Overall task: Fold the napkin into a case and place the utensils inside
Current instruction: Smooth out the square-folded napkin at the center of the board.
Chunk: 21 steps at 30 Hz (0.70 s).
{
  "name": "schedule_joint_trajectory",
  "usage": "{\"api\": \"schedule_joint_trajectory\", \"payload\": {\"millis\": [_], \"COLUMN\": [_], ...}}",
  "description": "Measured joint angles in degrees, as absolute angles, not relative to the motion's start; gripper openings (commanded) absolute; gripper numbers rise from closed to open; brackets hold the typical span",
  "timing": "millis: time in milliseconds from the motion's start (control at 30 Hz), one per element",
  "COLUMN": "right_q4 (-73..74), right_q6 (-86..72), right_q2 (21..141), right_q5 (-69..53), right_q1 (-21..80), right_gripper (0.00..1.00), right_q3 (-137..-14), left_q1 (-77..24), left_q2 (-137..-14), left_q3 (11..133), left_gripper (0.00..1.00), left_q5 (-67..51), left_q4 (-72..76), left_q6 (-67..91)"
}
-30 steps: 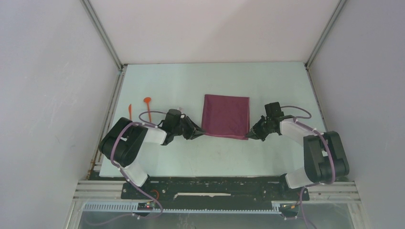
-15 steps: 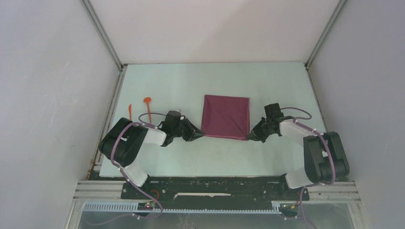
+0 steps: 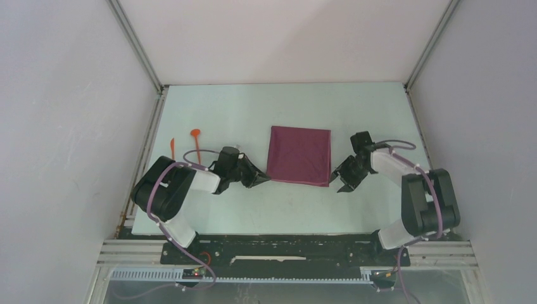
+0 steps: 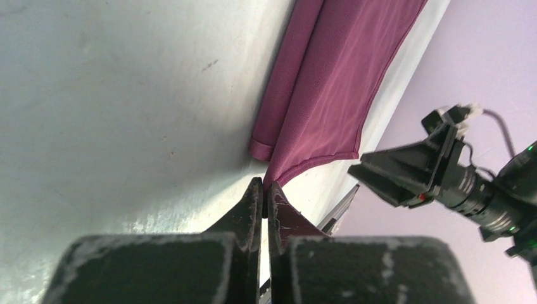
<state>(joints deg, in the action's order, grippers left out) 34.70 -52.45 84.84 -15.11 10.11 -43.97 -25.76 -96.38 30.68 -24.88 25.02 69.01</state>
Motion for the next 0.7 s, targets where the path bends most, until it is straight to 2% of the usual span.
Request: {"api": "schedule_joint_trajectory", "payload": {"millis": [200,700], "right_q4": [45.98,51.29], "right_q6": [-55.22,-60.55], "right_q2": [93.8,99.37], "right_q5": [-7.31,-4.58], "right_q1": [12.51,17.74], "right_gripper": [0.55,0.46], "right_q3": [-58.19,-59.75], "left_q1": [-25.74,-25.74], "left_q2": [-97.12,-98.7], "left_q3": [30.68,30.68], "left_gripper": [0.01,0.01], "left_q5": [-25.98,-27.44], "left_q4": [26.09,28.14], "left_q6": [69.08,69.25]}}
